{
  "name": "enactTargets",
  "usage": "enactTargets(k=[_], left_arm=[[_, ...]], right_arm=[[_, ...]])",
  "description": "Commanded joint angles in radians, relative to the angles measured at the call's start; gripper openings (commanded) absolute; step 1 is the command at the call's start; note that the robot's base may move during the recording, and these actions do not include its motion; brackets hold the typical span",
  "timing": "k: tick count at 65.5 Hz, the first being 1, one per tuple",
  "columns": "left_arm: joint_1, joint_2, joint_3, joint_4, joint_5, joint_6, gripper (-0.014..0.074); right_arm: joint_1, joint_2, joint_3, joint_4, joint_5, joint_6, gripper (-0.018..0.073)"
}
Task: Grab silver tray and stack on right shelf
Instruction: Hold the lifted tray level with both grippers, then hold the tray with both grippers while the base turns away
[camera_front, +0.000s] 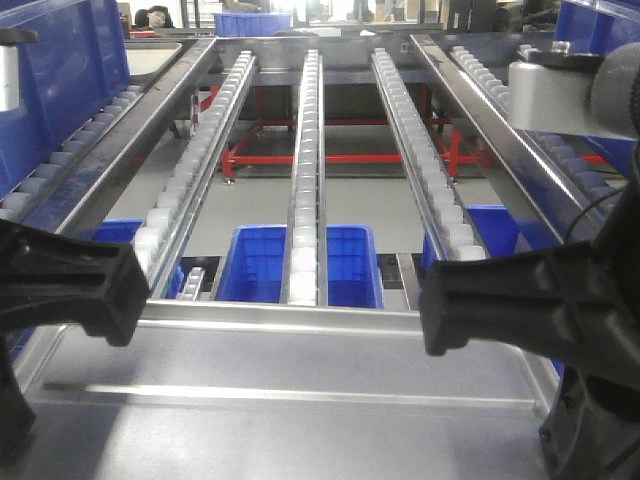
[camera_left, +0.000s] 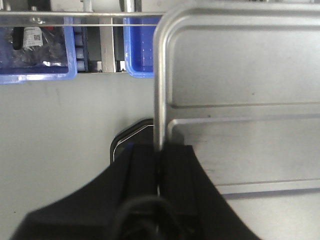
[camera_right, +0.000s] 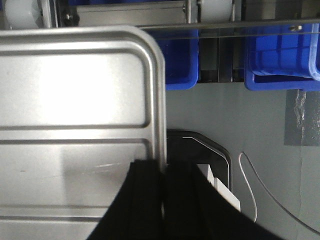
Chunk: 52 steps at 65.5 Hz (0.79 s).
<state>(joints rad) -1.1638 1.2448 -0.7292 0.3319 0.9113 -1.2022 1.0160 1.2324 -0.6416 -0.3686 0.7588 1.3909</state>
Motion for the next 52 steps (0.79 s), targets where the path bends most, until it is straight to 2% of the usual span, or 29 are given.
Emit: enactTargets(k=[1,52], left_arm=[[-0.008,-0.025,-0.019,0.027,0.062,0.003,-0.0092],[-0.008,-0.025,-0.019,0.027,0.062,0.003,-0.0092]], right_arm=[[-0.004,-0.017,-0.018,-0.046,0.038,0.001,0.0056],[-0.004,-0.017,-0.018,-0.046,0.038,0.001,0.0056]])
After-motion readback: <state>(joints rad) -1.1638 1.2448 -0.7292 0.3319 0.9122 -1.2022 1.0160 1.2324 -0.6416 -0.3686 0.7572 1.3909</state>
